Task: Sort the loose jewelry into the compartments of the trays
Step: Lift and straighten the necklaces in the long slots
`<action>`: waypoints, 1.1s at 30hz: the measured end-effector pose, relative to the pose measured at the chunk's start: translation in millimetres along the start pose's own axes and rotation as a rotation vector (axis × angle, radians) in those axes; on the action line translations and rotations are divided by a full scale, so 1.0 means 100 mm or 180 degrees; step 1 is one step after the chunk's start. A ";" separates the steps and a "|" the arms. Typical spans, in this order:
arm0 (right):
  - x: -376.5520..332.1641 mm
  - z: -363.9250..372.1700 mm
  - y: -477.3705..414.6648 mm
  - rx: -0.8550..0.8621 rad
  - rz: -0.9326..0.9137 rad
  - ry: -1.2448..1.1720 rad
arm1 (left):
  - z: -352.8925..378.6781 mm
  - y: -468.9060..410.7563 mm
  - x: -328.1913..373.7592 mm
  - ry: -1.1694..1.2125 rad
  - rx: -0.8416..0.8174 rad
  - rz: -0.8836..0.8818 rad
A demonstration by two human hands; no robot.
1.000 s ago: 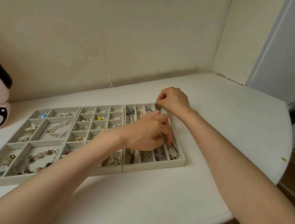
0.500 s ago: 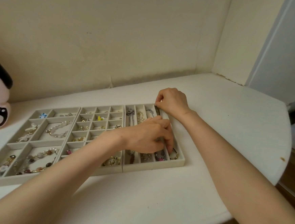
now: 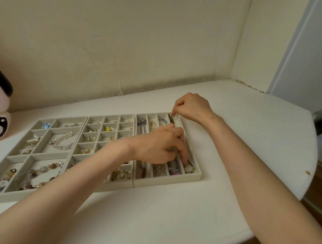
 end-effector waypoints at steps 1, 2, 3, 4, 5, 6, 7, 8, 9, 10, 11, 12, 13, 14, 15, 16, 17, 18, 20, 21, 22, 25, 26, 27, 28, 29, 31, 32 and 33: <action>0.00 0.01 0.00 -0.0086 -0.0003 0.0079 | -0.01 0.00 0.00 0.0008 -0.0013 -0.0008; 0.00 0.03 -0.01 -0.0147 -0.0007 0.0159 | -0.01 0.00 0.01 0.0009 -0.0034 -0.0007; 0.00 0.05 -0.01 -0.0182 -0.0010 0.0222 | -0.01 0.01 0.02 0.0003 -0.0061 -0.0001; 0.00 0.07 -0.01 -0.0185 -0.0016 0.0266 | -0.02 0.01 0.02 -0.0004 -0.0085 0.0005; 0.00 0.08 -0.01 -0.0159 -0.0021 0.0296 | -0.02 0.01 0.03 -0.0007 -0.0103 0.0005; -0.01 0.08 -0.01 -0.0109 -0.0032 0.0322 | -0.02 0.01 0.04 -0.0006 -0.0112 0.0005; -0.01 0.07 -0.02 -0.0054 -0.0040 0.0343 | -0.03 0.01 0.04 -0.0004 -0.0117 0.0009; -0.02 0.06 -0.01 -0.0002 -0.0054 0.0366 | -0.03 0.01 0.05 -0.0005 -0.0116 0.0017; -0.02 0.06 -0.01 0.0034 -0.0069 0.0390 | -0.03 0.01 0.05 -0.0009 -0.0110 0.0026; -0.03 0.05 -0.01 0.0043 -0.0084 0.0419 | -0.03 0.01 0.05 -0.0010 -0.0101 0.0031; -0.03 0.05 -0.01 0.0031 -0.0098 0.0452 | -0.02 0.01 0.05 -0.0006 -0.0092 0.0031; -0.04 0.05 0.00 0.0019 -0.0119 0.0495 | -0.02 0.01 0.05 0.0004 -0.0087 0.0027; -0.05 0.06 0.00 0.0028 -0.0151 0.0545 | -0.02 0.02 0.05 0.0012 -0.0089 0.0025; -0.06 0.06 0.01 0.0070 -0.0200 0.0601 | -0.02 0.02 0.04 0.0018 -0.0096 0.0028; -0.06 0.06 0.01 0.0132 -0.0253 0.0663 | -0.02 0.02 0.04 0.0021 -0.0108 0.0032; -0.07 0.07 0.01 0.0200 -0.0306 0.0727 | -0.02 0.02 0.04 0.0029 -0.0120 0.0032; -0.07 0.07 0.01 0.0251 -0.0347 0.0781 | -0.02 0.02 0.05 0.0040 -0.0128 0.0026; -0.07 0.07 0.01 0.0285 -0.0378 0.0816 | -0.02 0.02 0.05 0.0049 -0.0133 0.0023; -0.08 0.06 0.01 0.0284 -0.0405 0.0775 | -0.02 0.02 0.05 0.0059 -0.0132 0.0027; -0.08 0.06 0.01 0.0230 -0.0410 0.0715 | -0.02 0.02 0.04 0.0069 -0.0124 0.0034; -0.09 0.06 0.02 0.0158 -0.0416 0.0671 | -0.02 0.02 0.04 0.0082 -0.0117 0.0043; -0.08 0.07 0.01 0.0111 -0.0440 0.0668 | -0.02 0.02 0.03 0.0110 -0.0122 0.0039; -0.08 0.07 0.01 0.0165 -0.0454 0.0687 | -0.02 0.01 0.03 0.0118 -0.0126 0.0034; -0.07 0.08 0.01 0.0209 -0.0461 0.0692 | -0.02 0.02 0.03 0.0124 -0.0134 0.0035; -0.06 0.08 0.01 0.0224 -0.0458 0.0673 | -0.02 0.02 0.03 0.0130 -0.0142 0.0040; -0.05 0.09 0.00 0.0222 -0.0444 0.0627 | -0.02 0.02 0.02 0.0133 -0.0151 0.0041; -0.04 0.09 0.00 0.0194 -0.0384 0.0529 | -0.02 0.03 0.01 0.0109 -0.0165 0.0031; -0.04 0.09 0.00 0.0181 -0.0361 0.0510 | -0.02 0.03 0.00 0.0094 -0.0146 0.0024; -0.04 0.10 -0.01 0.0164 -0.0339 0.0511 | -0.04 0.03 -0.01 0.0092 -0.0093 0.0016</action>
Point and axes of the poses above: each hand's wrist, its own y-axis away from the middle knuckle, its own z-axis out of the palm, x = y × z, the point moved 3 cm from there along -y, towards the middle knuckle, and after that the axes turned 7 degrees about z, right-handed, at the moved point
